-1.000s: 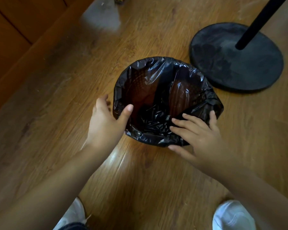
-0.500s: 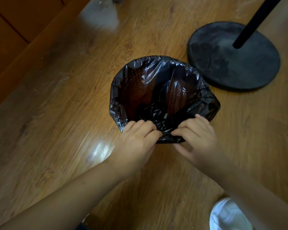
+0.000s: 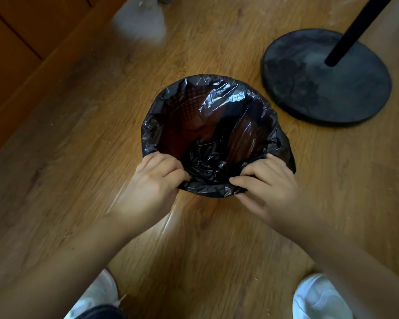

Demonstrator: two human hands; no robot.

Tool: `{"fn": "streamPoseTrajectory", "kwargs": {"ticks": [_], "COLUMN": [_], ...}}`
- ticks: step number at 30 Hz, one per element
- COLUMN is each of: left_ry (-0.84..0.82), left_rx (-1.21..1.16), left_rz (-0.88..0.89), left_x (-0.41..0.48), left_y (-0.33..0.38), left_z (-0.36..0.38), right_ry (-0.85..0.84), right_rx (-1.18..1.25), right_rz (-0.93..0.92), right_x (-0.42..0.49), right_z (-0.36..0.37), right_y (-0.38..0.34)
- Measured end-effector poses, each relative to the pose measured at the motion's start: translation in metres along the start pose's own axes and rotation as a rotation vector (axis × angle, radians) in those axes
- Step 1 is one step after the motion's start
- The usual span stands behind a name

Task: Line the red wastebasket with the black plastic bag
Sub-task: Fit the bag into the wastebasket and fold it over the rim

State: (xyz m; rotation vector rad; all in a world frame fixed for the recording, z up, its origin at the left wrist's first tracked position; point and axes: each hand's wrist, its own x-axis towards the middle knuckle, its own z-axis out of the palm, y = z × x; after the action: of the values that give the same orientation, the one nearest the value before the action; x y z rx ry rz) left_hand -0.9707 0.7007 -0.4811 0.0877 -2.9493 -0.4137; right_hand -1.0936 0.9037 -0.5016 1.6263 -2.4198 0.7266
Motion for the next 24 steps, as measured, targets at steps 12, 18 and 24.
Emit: {"fn": "streamPoseTrajectory", "kwargs": {"ticks": [12, 18, 24], "left_ry": [-0.055, -0.089, -0.084], "left_rx": [-0.064, -0.023, 0.0], "left_rz": [0.109, 0.11, 0.071], "left_x": [0.004, -0.003, -0.004], "left_y": [0.031, 0.022, 0.014], "left_z": [0.007, -0.001, -0.005], "right_ry": [0.021, 0.097, 0.074], "right_rx": [-0.014, -0.072, -0.06], "right_rz": [0.044, 0.059, 0.039], "right_x": [0.009, 0.0, -0.004], "right_z": [0.01, 0.0, 0.001], "right_y": [-0.023, -0.007, -0.009]}}
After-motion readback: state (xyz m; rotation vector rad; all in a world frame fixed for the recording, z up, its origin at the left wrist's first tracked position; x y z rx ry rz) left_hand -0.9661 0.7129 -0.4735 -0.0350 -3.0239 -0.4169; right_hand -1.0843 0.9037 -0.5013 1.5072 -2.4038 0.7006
